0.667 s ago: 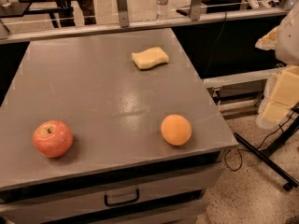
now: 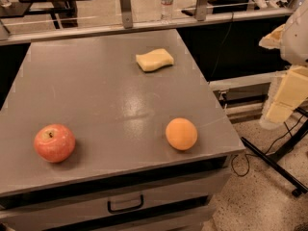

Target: Pick sponge

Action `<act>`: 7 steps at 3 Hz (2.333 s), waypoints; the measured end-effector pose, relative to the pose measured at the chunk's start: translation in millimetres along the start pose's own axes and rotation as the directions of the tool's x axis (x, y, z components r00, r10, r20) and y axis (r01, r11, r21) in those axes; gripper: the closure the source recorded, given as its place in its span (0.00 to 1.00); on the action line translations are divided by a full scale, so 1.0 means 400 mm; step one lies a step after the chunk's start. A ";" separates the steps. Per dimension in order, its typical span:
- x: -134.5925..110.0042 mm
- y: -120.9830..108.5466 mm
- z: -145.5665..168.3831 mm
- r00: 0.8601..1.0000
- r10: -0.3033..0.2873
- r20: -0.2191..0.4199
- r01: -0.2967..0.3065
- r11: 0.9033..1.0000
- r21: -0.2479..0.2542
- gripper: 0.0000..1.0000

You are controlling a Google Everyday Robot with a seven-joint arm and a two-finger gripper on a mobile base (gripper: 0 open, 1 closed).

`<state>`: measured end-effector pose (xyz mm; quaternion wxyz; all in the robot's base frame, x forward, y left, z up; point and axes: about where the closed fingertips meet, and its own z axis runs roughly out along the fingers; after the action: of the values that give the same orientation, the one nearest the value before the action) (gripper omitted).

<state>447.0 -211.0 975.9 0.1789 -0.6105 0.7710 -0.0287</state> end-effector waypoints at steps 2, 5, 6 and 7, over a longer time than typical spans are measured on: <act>-0.164 -0.222 0.126 0.954 -0.202 0.222 0.195 0.979 0.051 0.00; -0.354 -0.475 0.333 0.845 -0.283 0.454 0.288 0.956 0.059 0.00; -0.352 -0.473 0.358 0.855 -0.231 0.465 0.241 0.970 0.038 0.00; -0.343 -0.491 0.407 0.854 -0.095 0.511 0.093 0.995 0.030 0.00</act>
Offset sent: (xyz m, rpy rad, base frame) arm 0.2215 0.0856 -0.0221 0.2794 -0.2156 0.4592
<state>706.7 -101.8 908.5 0.3768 -0.6328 0.6649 0.1244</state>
